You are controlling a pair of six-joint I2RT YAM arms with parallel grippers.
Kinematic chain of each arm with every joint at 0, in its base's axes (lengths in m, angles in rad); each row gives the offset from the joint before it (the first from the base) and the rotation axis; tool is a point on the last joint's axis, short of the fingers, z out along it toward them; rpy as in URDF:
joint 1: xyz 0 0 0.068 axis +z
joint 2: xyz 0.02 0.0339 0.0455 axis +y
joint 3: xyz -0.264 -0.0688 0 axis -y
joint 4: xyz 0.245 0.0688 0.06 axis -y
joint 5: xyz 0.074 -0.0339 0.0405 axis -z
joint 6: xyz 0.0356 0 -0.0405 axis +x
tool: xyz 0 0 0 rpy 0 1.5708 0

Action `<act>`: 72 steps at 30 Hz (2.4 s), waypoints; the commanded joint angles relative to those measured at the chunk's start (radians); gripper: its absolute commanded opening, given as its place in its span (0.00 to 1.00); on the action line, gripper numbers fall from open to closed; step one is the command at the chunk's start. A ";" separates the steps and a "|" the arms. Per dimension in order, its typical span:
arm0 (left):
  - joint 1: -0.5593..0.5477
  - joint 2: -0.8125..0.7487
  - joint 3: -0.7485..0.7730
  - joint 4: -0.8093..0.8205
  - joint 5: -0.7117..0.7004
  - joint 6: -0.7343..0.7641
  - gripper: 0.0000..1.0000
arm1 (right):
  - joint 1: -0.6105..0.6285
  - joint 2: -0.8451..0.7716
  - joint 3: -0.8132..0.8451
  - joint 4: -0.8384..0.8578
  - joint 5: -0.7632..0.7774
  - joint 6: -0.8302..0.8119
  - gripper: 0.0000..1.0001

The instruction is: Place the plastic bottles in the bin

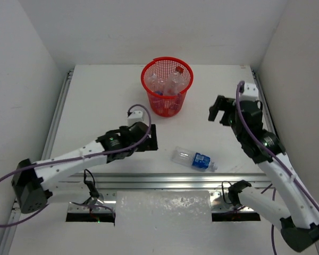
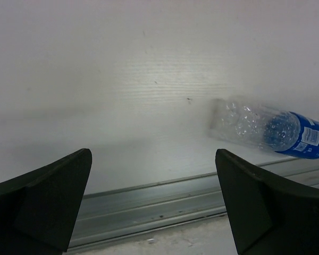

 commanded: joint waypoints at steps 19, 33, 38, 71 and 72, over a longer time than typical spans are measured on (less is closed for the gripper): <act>-0.236 0.712 0.519 -0.133 0.075 -0.956 1.00 | -0.011 -0.337 -0.126 -0.405 0.101 0.162 0.99; -0.198 0.950 0.616 -0.173 0.112 -0.985 0.97 | -0.011 -0.434 -0.163 -0.367 0.012 0.117 0.99; -0.181 0.935 0.567 -0.147 0.075 -0.968 0.63 | -0.011 -0.437 -0.206 -0.330 -0.074 0.096 0.99; 0.396 0.507 0.807 0.836 -0.269 0.608 0.00 | -0.011 -0.431 -0.243 -0.215 -0.239 0.082 0.99; 0.397 0.541 0.869 0.846 -0.249 0.630 0.00 | -0.011 -0.431 -0.241 -0.220 -0.245 0.077 0.99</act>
